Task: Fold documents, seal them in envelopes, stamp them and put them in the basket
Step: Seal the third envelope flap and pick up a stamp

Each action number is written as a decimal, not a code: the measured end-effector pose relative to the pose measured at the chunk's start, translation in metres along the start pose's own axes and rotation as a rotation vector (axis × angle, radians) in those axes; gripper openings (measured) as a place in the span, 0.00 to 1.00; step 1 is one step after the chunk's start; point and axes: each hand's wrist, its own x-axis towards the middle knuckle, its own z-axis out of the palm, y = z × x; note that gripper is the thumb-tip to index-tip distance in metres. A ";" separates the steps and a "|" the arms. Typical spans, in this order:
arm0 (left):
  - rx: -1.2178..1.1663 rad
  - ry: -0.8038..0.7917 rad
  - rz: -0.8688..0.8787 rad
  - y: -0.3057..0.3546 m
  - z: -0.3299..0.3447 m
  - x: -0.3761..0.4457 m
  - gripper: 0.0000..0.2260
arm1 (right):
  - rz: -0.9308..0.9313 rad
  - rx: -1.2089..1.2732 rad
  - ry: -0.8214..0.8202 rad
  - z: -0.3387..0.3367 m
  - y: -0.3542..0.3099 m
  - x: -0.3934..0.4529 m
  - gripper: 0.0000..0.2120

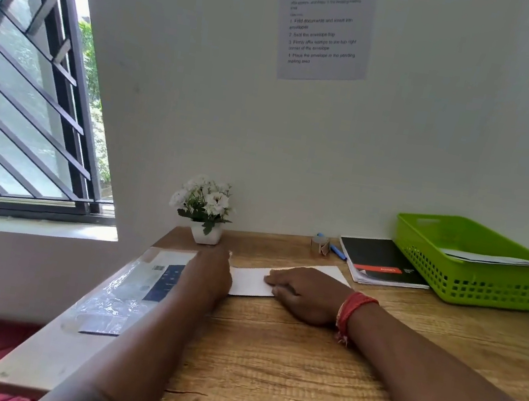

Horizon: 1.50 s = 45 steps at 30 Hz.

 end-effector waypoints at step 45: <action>-0.345 -0.038 0.235 0.130 0.054 0.044 0.12 | 0.512 -0.336 0.504 -0.025 0.106 0.021 0.25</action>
